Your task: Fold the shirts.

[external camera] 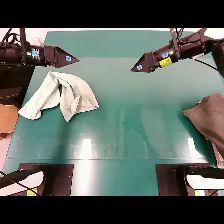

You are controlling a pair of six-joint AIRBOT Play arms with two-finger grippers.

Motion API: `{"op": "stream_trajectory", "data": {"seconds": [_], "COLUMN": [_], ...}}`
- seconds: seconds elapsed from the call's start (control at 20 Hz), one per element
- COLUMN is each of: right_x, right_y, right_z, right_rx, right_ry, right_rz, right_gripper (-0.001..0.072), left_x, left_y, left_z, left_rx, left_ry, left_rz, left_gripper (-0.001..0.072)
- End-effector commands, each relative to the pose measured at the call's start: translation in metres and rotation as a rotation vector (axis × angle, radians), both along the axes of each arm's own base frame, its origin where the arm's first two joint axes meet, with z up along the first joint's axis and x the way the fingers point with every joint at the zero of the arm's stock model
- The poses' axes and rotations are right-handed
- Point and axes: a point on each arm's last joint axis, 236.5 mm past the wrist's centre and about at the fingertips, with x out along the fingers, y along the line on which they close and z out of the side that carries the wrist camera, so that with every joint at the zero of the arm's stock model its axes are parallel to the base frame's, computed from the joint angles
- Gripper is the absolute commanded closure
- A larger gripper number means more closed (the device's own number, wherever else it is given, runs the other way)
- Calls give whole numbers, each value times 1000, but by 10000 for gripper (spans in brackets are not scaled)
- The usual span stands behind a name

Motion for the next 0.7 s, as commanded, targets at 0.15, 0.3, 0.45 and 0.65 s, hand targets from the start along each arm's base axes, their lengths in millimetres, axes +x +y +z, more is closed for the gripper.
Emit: {"op": "stream_trajectory", "data": {"seconds": [0.15, 0.3, 0.45, 0.65], "right_x": [0, 0, 1, 22], "right_y": [0, 0, 0, 2], "right_z": [0, 0, 0, 9], "right_rx": [0, 0, 1, 37], "right_ry": [2, 1, -1, -61], "right_rz": [1, 1, -2, -71], "right_gripper": [698, 698, 698, 698], "left_x": [0, 0, 0, 24], "left_y": [0, 0, 0, 3], "left_z": [1, 1, 1, 26], "left_rx": [0, 0, 0, -102], "left_ry": [-2, -2, -2, -50], "left_rz": [0, 0, 0, 102], "left_gripper": [684, 684, 684, 684]}}
